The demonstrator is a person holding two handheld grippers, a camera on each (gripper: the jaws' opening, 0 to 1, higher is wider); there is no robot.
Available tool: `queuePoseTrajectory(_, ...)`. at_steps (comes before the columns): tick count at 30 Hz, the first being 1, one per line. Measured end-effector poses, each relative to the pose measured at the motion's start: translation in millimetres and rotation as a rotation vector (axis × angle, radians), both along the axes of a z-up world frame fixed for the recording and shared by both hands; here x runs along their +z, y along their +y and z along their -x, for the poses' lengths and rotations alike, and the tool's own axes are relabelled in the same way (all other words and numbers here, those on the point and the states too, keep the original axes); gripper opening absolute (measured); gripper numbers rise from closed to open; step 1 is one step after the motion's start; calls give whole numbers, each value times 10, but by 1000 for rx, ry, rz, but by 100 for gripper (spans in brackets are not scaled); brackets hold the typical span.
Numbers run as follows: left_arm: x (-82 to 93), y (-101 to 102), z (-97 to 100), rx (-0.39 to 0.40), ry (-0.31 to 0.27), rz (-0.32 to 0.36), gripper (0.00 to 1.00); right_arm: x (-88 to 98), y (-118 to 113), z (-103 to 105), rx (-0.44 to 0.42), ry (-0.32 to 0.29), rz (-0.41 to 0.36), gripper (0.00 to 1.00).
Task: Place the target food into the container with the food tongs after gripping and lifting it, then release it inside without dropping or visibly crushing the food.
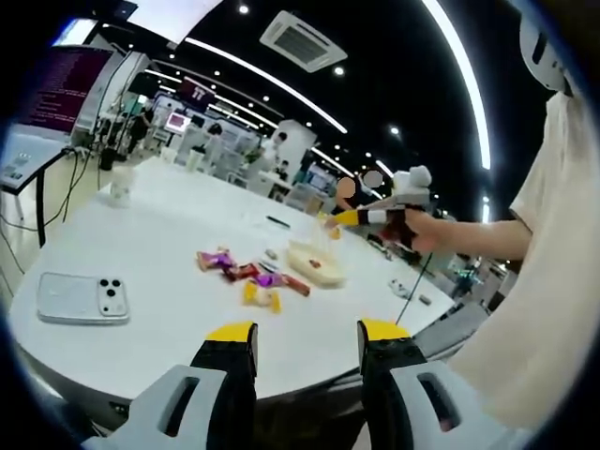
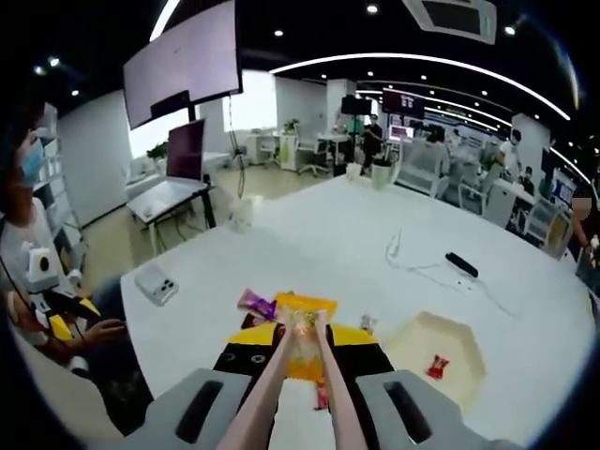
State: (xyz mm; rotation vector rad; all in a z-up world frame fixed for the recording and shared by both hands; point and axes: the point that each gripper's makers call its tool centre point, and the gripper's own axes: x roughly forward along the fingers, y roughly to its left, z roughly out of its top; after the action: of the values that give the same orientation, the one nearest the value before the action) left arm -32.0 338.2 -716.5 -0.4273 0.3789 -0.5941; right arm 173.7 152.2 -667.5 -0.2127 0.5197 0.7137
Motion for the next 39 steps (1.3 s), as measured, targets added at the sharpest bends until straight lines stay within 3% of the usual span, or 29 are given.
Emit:
queuePoseTrajectory(14,-43,24,25,15,10,5,42,-39,-15,-69,-10,9,-7,17)
queuePoseTrajectory(25,68,27,36,14,-9,-7,42,-103,-60,-158,-26,12,-4,17)
queuePoseTrajectory(33,-51,-58,146,-8,26,-11,42,-120,-248,-316,-67,-1,3,16)
queuePoseTrajectory(39,-15,-56,107,6,23,-3,42,-135,-457,-435,-109,-3,8,16)
